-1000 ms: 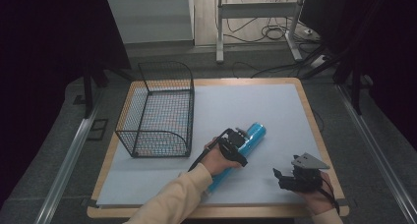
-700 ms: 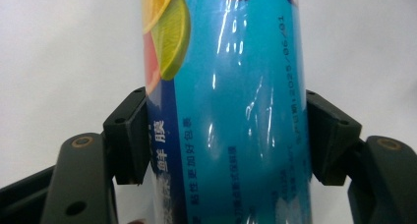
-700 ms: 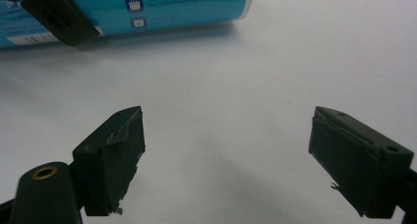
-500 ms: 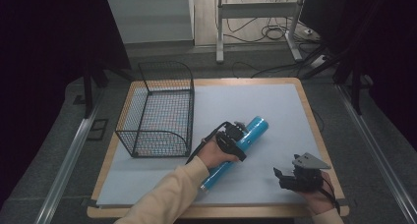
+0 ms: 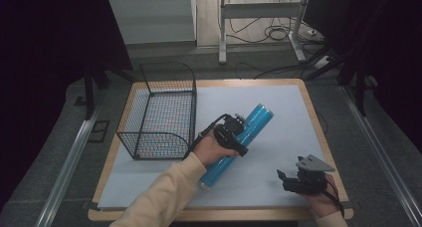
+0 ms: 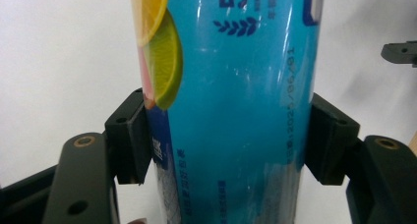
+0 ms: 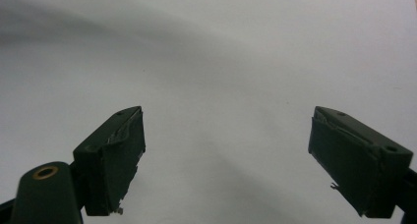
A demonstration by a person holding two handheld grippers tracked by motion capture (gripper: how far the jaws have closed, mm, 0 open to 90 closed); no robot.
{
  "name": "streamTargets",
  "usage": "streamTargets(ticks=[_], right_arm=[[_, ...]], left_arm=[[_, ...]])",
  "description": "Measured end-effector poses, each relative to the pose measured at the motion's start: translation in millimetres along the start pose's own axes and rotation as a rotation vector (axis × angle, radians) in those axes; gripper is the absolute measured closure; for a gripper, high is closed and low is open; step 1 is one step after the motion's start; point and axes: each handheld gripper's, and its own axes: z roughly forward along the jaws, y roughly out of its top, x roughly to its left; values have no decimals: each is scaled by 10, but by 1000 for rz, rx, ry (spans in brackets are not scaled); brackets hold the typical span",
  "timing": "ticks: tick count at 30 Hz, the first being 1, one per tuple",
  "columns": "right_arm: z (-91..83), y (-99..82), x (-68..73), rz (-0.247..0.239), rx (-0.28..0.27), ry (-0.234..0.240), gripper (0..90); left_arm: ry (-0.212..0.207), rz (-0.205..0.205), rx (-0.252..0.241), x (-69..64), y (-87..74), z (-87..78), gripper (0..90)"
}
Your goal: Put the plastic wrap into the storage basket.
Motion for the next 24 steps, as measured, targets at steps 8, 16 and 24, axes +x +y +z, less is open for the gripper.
streamTargets(ticks=[8, 16, 24], right_arm=[[1, -3, -2, 0, 0, -2, 143], [-2, -1, -6, 4, -1, -5, 144], [-3, 0, -8, 3, -2, -6, 143]], left_arm=[[10, -17, -43, 10, 20, -120, 317], [20, 1, -59, 15, 32, -221, 318], [31, 13, -74, 20, 60, -327, 318]])
